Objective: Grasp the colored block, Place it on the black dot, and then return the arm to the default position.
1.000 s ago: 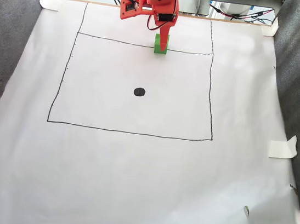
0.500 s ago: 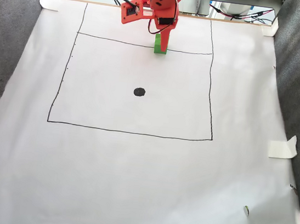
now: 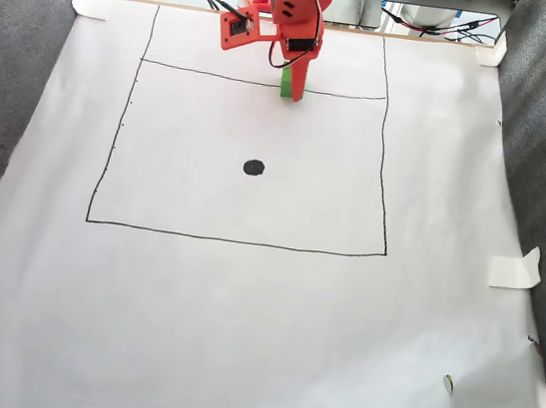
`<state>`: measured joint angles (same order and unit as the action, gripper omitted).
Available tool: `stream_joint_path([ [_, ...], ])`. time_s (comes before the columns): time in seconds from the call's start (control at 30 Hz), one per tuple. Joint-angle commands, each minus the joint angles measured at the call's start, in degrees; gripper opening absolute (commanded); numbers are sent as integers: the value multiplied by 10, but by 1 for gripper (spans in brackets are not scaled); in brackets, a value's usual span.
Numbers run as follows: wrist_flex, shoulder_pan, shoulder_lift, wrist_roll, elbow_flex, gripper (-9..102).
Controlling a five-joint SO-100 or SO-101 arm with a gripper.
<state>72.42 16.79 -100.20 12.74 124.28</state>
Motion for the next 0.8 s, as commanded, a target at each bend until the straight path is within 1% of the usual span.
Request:
stream_joint_path([
  [0.0,-14,-4,-6,-5,6,40],
  [0.2,-24,-5,-4,-3,10,39],
  [0.33,-29,-5,-9,4,10,20],
  [0.4,-31,-6,-11,7,10,15],
  [0.5,-31,-9,-17,8,10,3],
  [0.67,-19,-12,-21,6,4,0],
  [0.77,-11,-15,-27,3,2,0],
])
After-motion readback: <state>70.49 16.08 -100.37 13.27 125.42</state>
